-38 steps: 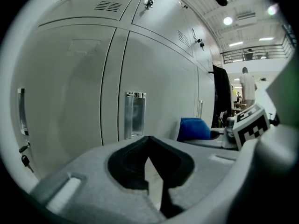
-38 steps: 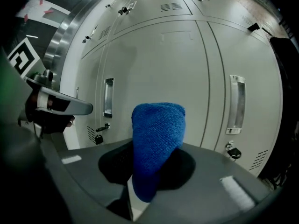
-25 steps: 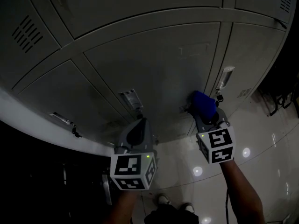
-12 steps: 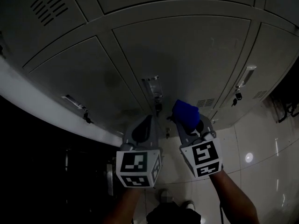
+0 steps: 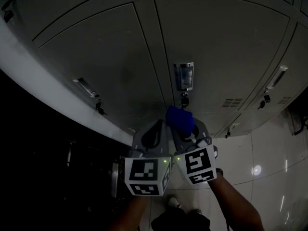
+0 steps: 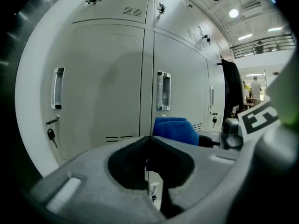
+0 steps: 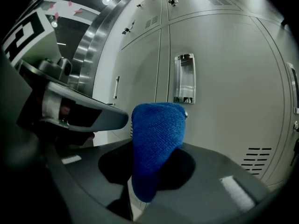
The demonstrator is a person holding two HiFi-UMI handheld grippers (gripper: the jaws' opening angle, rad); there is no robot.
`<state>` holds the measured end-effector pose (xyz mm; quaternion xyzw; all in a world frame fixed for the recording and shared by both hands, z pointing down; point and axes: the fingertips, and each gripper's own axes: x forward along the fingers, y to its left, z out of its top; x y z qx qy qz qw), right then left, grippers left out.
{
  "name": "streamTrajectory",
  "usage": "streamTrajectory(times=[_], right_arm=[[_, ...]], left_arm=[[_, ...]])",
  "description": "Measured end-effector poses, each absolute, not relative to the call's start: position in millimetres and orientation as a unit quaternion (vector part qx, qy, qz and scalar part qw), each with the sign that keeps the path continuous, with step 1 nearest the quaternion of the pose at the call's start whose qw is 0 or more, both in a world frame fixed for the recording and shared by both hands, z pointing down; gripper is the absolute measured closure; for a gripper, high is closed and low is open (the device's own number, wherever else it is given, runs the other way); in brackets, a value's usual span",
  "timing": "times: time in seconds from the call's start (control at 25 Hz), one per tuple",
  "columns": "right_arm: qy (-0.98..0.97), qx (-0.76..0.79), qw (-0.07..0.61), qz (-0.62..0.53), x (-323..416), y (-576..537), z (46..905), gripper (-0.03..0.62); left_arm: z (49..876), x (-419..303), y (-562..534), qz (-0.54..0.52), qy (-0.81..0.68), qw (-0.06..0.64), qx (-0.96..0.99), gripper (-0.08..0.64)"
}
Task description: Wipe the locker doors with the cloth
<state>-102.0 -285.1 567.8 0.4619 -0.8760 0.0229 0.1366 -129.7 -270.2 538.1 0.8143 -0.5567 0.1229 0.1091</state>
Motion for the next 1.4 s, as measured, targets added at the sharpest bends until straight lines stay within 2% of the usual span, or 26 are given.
streamTrajectory(times=[0.52, 1.4], right_arm=[[-0.863, 0.488, 0.127, 0.017, -75.2, -295.8, 573.7, 0.509], [-0.790, 0.594, 0.143, 0.037, 95.8, -300.8, 572.0, 0.511]], left_arm=[[549.0, -103.5, -274.1, 0.113, -0.539, 0.104, 0.828, 0.565], [538.3, 9.5, -284.6, 0.112, -0.465, 0.094, 0.873, 0.565]])
